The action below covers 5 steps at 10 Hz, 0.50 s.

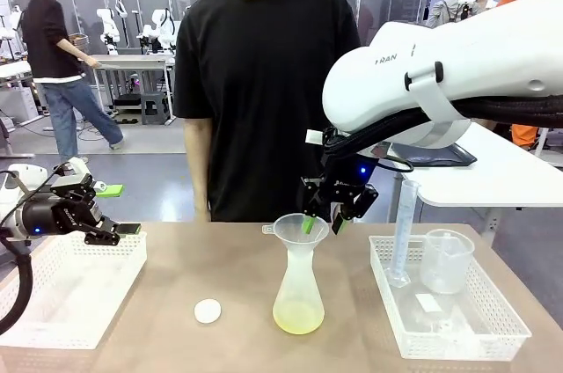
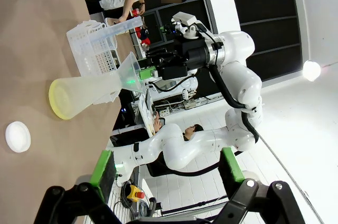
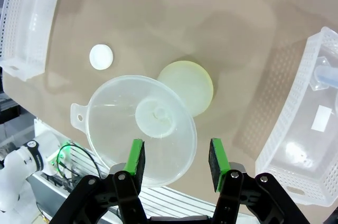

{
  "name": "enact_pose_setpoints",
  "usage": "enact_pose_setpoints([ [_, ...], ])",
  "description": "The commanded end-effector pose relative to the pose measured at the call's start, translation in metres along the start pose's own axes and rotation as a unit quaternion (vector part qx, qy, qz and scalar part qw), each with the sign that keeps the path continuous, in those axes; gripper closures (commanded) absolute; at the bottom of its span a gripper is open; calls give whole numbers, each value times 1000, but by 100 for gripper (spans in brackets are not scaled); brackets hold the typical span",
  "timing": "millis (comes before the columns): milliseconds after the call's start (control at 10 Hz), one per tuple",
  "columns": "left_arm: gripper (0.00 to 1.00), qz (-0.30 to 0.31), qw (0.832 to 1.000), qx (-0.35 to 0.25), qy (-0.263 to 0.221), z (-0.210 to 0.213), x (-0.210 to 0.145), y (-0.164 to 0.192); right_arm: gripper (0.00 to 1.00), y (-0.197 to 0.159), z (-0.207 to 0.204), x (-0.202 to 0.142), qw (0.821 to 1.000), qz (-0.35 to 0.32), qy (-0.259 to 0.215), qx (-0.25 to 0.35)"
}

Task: Prepare the solutions needed for the experiment.
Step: Once the solution is in the Big flask , pick up the Plastic Funnel and place it back into the right Organizing basket.

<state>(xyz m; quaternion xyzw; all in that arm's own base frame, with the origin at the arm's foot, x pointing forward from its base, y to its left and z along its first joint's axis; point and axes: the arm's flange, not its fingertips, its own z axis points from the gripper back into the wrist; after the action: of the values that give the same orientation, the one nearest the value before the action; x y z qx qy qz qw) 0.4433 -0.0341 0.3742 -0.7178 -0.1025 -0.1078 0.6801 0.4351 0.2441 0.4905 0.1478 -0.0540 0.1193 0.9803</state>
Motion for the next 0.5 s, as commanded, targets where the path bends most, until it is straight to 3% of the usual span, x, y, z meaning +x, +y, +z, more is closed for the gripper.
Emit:
enact_pose_setpoints([
  [0,0,-4,1000,-4,1,0,0,-1,38,-2,-6,-2,999,-37,-2,10],
  [300,0,-4,1000,-4,1,0,0,-1,38,-9,-11,-2,996,-83,8,28],
  [400,0,-4,1000,-4,1,0,0,-1,52,-11,-11,-2,994,-106,19,31],
])
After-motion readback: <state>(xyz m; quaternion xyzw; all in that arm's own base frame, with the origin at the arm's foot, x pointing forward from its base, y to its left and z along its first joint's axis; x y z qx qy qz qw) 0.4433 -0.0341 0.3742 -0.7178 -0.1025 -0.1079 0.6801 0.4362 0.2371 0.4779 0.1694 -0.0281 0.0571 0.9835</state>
